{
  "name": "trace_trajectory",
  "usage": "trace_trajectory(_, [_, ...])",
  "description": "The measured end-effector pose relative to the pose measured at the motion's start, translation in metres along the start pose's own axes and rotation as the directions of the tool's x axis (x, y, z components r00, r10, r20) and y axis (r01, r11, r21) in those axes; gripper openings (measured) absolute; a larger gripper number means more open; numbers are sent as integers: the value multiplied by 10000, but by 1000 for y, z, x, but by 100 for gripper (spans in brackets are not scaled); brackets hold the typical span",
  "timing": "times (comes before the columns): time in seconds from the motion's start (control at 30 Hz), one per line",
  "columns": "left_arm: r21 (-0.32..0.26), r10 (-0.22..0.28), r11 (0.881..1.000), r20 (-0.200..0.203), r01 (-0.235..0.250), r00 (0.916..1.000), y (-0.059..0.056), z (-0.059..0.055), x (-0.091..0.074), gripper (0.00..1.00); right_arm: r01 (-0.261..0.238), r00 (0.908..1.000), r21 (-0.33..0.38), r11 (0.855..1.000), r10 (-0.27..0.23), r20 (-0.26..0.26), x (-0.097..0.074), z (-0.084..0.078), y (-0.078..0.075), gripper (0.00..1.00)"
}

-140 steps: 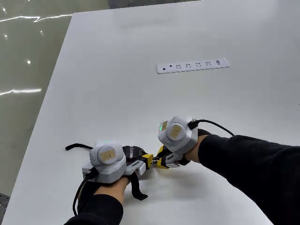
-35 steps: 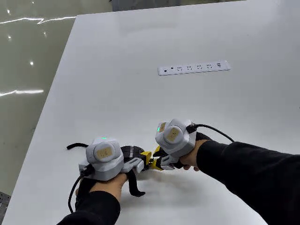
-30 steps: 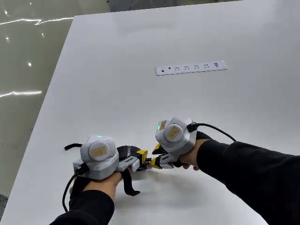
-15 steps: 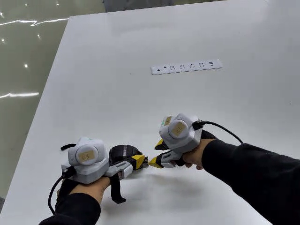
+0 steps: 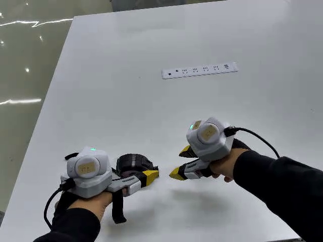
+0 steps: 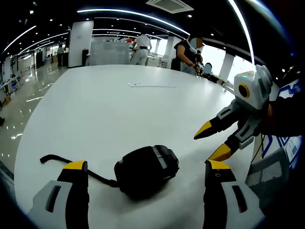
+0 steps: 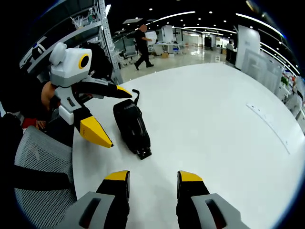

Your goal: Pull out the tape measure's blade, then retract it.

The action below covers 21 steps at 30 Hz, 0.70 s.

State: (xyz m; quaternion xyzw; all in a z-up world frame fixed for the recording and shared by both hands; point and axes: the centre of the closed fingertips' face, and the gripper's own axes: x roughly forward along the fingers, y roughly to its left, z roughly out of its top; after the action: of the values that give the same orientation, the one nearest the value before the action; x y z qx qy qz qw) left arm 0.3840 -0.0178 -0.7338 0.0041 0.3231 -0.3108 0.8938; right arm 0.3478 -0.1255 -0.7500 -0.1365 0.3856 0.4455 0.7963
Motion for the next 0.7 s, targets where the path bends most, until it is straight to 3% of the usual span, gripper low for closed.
trace_trajectory(0.27, [414, -347, 9985, -35, 348, 9994, -1, -1, -5, 99, 177, 9998, 21, 9998, -177, 77, -15, -14, -1, 40])
trace_trajectory(0.33, [-85, -668, 9977, -42, 667, 9978, -5, 0, -9, 99, 242, 9997, 76, 9997, -243, 95, -19, -19, -3, 41])
trace_trajectory(0.4, [31, -663, 9978, -191, 664, 9976, -4, -3, -11, 99, 296, 9994, 153, 9994, -299, 154, -23, -22, -4, 42])
trace_trajectory(0.5, [594, -690, 9959, 130, 681, 9975, -3, 2, -17, 99, 355, 9990, 282, 9990, -362, 249, -31, -29, -5, 44])
trace_trajectory(0.7, [602, -784, 9951, -79, 787, 9969, 5, -4, -27, 99, 291, 9982, 238, 9993, -303, 513, -50, -37, -6, 53])
